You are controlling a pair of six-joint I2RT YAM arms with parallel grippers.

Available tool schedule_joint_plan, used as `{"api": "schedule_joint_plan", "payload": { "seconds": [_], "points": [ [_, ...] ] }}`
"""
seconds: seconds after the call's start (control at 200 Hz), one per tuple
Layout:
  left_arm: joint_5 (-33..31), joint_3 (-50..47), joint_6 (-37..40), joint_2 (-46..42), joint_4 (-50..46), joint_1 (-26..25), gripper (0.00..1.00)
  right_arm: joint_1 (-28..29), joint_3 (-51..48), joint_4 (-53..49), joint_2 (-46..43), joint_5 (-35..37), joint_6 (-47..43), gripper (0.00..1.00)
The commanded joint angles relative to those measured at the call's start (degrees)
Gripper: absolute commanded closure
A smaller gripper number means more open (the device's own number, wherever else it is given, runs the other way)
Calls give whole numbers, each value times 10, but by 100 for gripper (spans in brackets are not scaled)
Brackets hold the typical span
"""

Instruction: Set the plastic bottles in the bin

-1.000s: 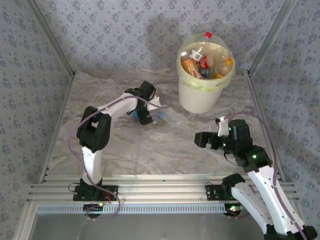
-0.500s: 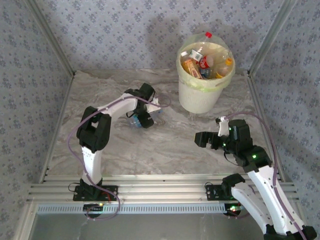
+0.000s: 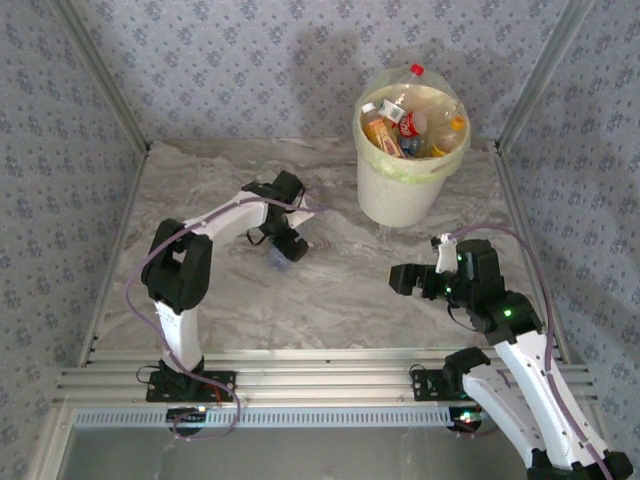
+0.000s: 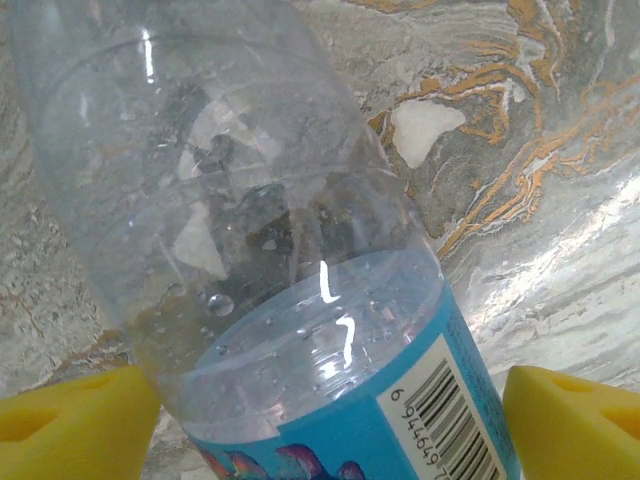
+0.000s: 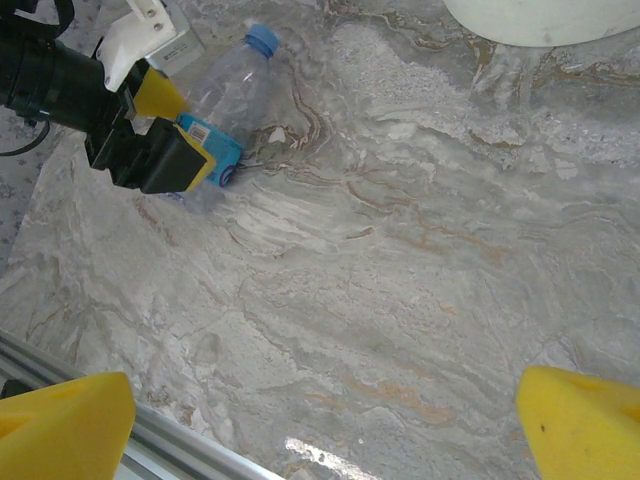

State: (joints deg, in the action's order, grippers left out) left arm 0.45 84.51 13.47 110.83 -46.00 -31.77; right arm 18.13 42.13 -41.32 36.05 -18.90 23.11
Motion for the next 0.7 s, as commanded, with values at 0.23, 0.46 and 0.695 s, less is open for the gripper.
{"api": "schedule_joint_plan", "payload": {
  "seconds": [0.23,0.46,0.695],
  "points": [
    [5,23,-73,31,-50,-2,11,-4,-8,2,-3,9,-2,0],
    [-5,26,-108,37,-63,-1,9,-4,-10,3,-5,16,4,0],
    [-5,48,-146,50,-95,-3,9,-4,-9,1,-7,23,26,0]
  ]
}}
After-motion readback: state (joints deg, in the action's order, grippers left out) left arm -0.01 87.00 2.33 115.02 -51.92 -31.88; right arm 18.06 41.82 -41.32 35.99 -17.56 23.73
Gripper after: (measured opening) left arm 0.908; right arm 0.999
